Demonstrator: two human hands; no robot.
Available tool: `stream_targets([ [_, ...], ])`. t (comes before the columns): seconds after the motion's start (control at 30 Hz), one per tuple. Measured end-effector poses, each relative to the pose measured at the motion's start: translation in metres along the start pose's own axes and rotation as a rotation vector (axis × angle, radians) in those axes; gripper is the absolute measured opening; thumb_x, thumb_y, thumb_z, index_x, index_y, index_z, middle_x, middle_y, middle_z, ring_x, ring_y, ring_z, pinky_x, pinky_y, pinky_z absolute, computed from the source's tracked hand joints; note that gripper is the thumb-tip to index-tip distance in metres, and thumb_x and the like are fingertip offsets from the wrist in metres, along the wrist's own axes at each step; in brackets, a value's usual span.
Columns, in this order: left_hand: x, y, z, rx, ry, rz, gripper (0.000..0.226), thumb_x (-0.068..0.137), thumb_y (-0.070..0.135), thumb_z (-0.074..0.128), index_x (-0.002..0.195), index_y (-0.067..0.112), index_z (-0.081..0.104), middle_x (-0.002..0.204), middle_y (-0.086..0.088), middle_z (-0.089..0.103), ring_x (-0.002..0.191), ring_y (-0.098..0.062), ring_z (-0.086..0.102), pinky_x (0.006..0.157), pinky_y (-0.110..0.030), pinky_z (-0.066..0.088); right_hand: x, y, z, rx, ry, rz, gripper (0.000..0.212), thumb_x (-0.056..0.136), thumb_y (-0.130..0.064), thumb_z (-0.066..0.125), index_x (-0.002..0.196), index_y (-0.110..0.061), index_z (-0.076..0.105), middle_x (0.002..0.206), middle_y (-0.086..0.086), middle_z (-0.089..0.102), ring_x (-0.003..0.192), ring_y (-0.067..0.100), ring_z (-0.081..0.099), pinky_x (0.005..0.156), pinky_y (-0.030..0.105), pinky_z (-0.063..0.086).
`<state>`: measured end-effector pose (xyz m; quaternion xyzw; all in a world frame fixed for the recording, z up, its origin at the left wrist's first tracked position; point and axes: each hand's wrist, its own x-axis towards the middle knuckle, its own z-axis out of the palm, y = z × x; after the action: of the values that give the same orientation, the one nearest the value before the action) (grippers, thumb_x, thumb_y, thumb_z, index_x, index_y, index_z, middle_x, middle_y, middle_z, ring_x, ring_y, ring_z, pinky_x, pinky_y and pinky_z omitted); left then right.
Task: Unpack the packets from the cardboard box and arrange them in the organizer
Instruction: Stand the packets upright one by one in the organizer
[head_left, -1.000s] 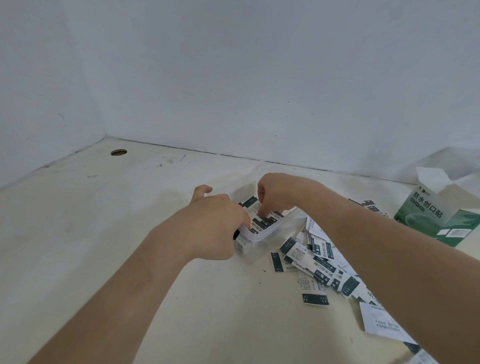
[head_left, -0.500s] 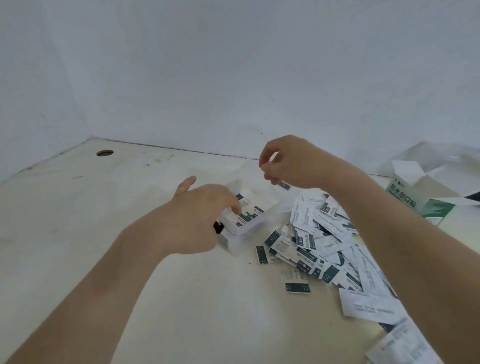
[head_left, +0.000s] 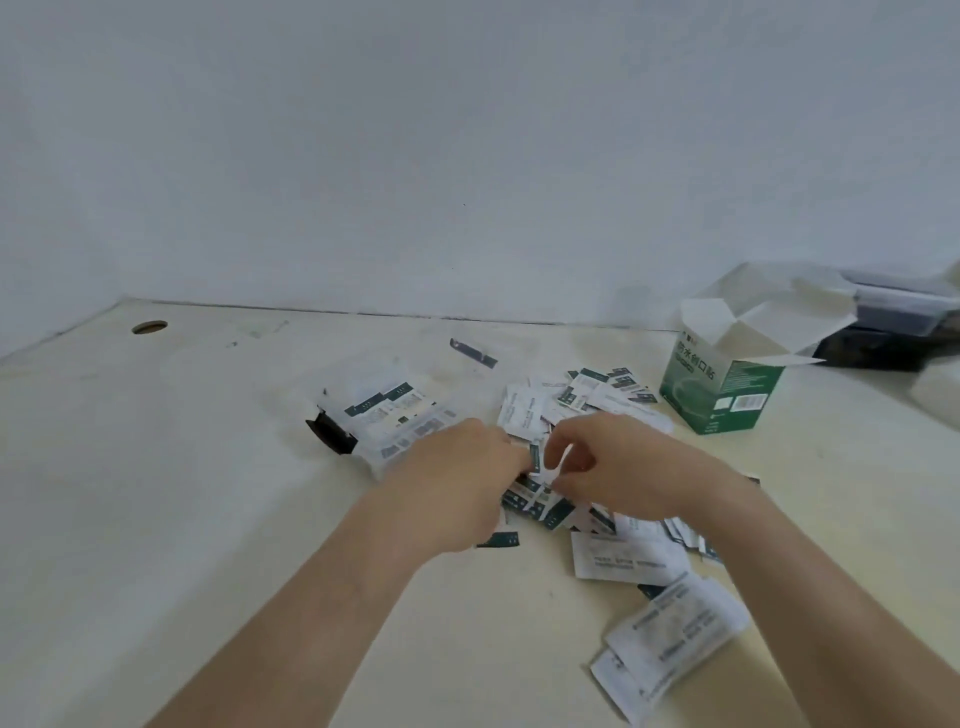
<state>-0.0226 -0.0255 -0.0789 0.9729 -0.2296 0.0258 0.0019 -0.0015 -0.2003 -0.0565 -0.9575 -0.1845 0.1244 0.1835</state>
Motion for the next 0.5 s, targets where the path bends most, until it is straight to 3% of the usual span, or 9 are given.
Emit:
stream_targets([
  [0.2, 0.007, 0.006, 0.017, -0.068, 0.059, 0.041, 0.032, 0.092, 0.018, 0.044, 0.118, 0.028, 0.061, 0.11, 0.006, 0.057, 0.103, -0.021, 0.052, 0.081, -0.035, 0.045, 0.0, 0.011, 0.022, 0.251, 0.098, -0.02, 0.019, 0.083, -0.019, 0.068, 0.098, -0.024, 0.059, 0.086, -0.007, 0.067, 0.076, 0.01, 0.06, 0.071, 0.027, 0.052],
  [0.3, 0.005, 0.0, 0.018, -0.144, 0.115, 0.079, 0.027, 0.096, 0.019, 0.044, 0.113, 0.025, 0.065, 0.109, 0.008, 0.061, 0.102, -0.017, 0.057, 0.081, -0.037, 0.046, -0.002, 0.015, 0.021, 0.38, 0.171, -0.009, 0.013, 0.089, -0.014, 0.06, 0.093, -0.025, 0.058, 0.079, -0.004, 0.067, 0.067, 0.014, 0.058, 0.062, 0.028, 0.048],
  [0.37, 0.002, -0.002, 0.018, -0.234, 0.212, 0.06, 0.026, 0.097, 0.018, 0.047, 0.112, 0.023, 0.068, 0.11, 0.009, 0.065, 0.101, -0.014, 0.059, 0.083, -0.036, 0.048, -0.005, 0.019, 0.017, 0.492, 0.198, 0.018, 0.015, 0.092, -0.01, 0.053, 0.093, -0.024, 0.06, 0.08, 0.001, 0.071, 0.072, 0.02, 0.063, 0.066, 0.035, 0.052],
  [0.5, 0.0, -0.003, 0.016, -0.434, 0.477, -0.074, 0.023, 0.096, 0.03, 0.049, 0.094, 0.018, 0.068, 0.069, 0.001, 0.064, 0.067, -0.02, 0.058, 0.067, -0.04, 0.049, -0.011, 0.022, 0.014, 0.56, 0.198, 0.002, 0.014, 0.097, -0.028, 0.054, 0.093, -0.02, 0.066, 0.086, 0.003, 0.074, 0.081, 0.029, 0.067, 0.073, 0.04, 0.055],
])
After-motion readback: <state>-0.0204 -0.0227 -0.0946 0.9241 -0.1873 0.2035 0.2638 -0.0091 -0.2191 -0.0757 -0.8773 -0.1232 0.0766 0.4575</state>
